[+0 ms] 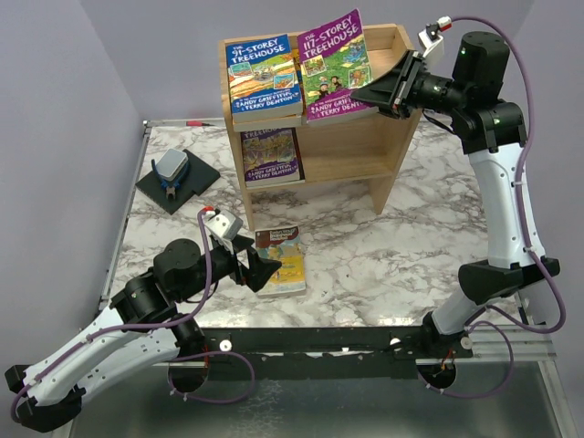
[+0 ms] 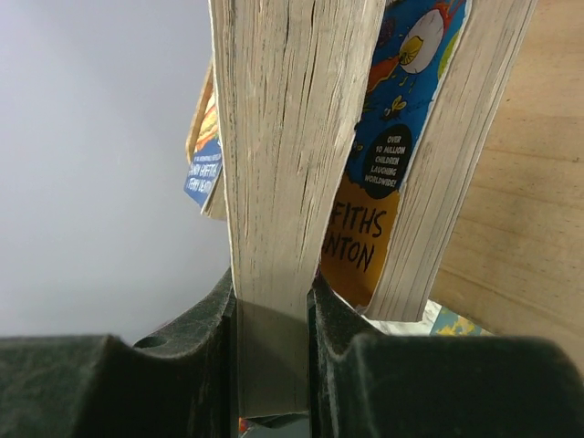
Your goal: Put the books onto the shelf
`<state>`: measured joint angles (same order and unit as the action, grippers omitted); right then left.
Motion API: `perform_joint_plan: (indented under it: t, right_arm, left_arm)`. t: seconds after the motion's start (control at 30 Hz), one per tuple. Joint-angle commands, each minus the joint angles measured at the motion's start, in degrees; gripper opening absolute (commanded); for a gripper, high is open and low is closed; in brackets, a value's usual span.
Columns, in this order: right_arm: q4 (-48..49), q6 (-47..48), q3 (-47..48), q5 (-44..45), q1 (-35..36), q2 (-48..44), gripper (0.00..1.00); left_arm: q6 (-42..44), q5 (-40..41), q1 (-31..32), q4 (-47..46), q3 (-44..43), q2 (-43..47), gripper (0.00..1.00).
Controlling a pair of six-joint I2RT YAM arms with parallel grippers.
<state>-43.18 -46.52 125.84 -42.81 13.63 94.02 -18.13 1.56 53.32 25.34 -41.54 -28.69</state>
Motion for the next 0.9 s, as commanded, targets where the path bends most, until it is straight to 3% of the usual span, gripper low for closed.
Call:
perform_joint_plan:
  t: [0.0,0.27,0.67,0.87]
  right_arm:
    - [-0.04,2.36,0.26,0.43,-0.29,0.81,0.28]
    - [-1.54,3.63,1.84,1.15,-0.27,1.11,0.51]
    - [-8.41,11.77,6.09,8.38,-0.27,0.25,0.67]
    - [-8.82,18.96,4.72,17.61,-0.27,-3.58,0.74]
  left_arm:
    - [0.81,-0.94,-0.12,-1.4,0.59,-0.06,0.99]
    - [0.79,-0.56,-0.14,-1.42,0.67,-0.14,0.99]
    - [0.62,-0.33,-0.14,-1.35,0.6,0.06,0.99]
    - [0.48,-0.33,-0.15,-1.42,0.68,0.32,0.99]
